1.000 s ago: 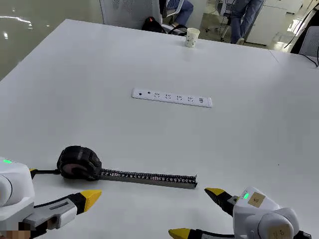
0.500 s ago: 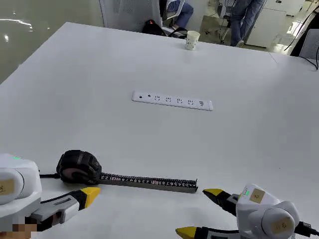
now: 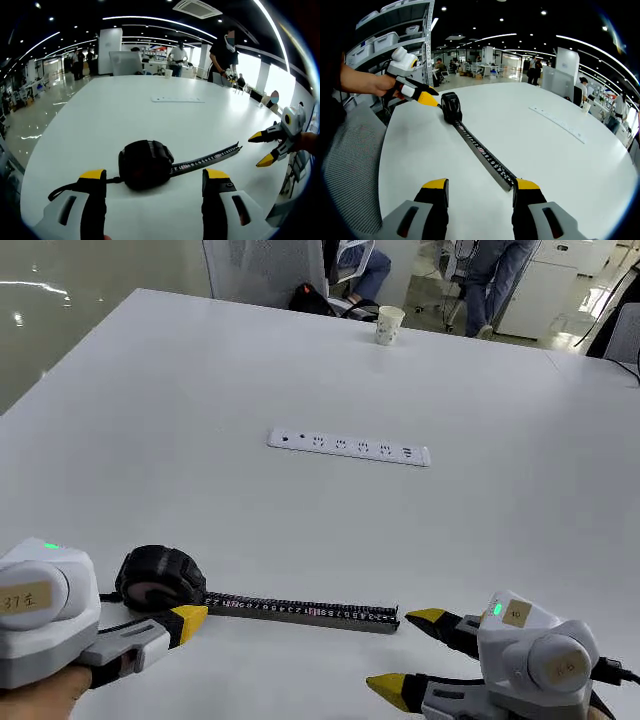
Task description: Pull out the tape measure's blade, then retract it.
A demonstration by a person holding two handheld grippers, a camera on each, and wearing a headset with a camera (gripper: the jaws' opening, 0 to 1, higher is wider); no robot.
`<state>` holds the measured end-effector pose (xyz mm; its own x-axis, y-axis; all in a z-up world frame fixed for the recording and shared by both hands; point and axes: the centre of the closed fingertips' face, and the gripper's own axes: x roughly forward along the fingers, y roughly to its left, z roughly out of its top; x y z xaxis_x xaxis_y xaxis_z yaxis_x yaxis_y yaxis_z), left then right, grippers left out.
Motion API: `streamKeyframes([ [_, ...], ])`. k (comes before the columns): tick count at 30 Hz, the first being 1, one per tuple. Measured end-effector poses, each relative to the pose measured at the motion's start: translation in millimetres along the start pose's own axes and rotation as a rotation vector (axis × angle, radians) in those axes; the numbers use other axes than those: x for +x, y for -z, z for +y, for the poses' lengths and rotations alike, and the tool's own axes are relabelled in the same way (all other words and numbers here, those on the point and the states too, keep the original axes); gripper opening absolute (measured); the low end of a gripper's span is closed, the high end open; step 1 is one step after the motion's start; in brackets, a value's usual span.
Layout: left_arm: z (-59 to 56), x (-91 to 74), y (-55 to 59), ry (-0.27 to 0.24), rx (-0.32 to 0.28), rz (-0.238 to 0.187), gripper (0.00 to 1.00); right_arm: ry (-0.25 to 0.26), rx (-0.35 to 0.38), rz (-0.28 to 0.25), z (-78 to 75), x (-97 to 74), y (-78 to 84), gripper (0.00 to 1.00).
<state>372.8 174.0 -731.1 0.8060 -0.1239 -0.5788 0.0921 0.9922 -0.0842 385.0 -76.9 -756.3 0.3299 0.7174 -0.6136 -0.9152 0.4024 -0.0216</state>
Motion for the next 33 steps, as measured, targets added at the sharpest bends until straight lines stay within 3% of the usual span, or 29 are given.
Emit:
streamKeyframes([
  [11,2.7,11.2,-4.8,-0.018,-0.018,0.008,0.7,-0.017,-0.045,0.029,-18.0,2.8,4.0,0.43],
  [19,8.0,17.0,-2.2,-0.043,-0.021,0.031,0.67,-0.045,-0.081,0.051,-28.0,9.3,6.8,0.38],
  [33,12.9,29.1,-0.5,-0.06,-0.057,0.062,0.62,-0.13,-0.14,0.117,-40.2,27.8,15.5,0.33],
])
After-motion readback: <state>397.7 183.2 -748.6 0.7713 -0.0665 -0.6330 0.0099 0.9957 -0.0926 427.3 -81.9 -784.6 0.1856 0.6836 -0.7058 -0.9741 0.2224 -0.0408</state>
